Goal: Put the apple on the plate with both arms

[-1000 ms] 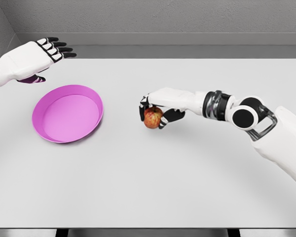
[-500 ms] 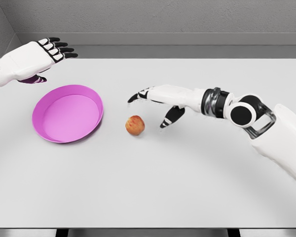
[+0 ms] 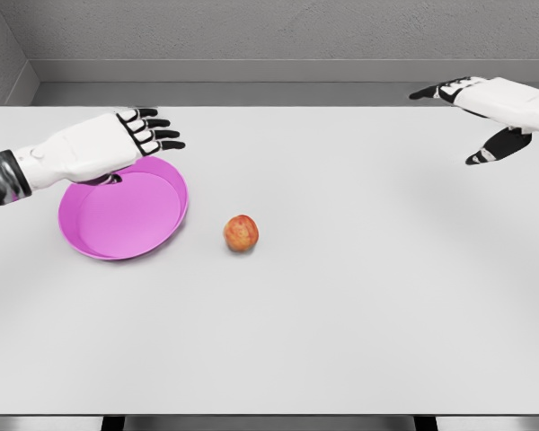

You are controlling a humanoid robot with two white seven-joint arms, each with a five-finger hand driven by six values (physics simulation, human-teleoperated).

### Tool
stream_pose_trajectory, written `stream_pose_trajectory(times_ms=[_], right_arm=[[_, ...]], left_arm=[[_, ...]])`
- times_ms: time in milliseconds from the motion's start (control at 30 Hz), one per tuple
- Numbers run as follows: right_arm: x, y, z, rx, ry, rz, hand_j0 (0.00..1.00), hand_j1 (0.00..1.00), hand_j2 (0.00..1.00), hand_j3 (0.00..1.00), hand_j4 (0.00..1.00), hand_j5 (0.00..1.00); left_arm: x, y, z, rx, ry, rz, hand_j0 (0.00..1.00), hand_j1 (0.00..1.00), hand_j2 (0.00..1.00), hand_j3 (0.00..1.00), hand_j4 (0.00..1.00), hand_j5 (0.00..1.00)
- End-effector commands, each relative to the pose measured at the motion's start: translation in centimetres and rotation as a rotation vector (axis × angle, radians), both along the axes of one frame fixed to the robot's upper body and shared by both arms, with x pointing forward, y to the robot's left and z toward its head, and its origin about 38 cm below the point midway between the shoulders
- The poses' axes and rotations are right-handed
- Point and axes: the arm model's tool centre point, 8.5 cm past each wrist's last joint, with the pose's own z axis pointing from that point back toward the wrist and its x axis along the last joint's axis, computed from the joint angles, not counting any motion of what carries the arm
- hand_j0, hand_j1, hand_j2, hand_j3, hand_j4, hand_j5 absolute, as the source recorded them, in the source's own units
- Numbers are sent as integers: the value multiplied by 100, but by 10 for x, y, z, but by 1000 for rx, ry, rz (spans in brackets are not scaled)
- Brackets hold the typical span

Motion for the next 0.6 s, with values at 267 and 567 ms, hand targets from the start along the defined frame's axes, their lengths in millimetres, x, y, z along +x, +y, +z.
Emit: stream_pose_trajectory(times_ms=[267,567], right_arm=[[-9,5,-13,4,-4,97,100,100,100,100,100,100],[-7,6,-21,13,14,91,100,100,100,100,100,100]], left_arm=[[-35,-82,6,197,270,-194,100,100,100,100,100,100],[-21,-167,15,153,242,-345,100,100,100,100,100,100]])
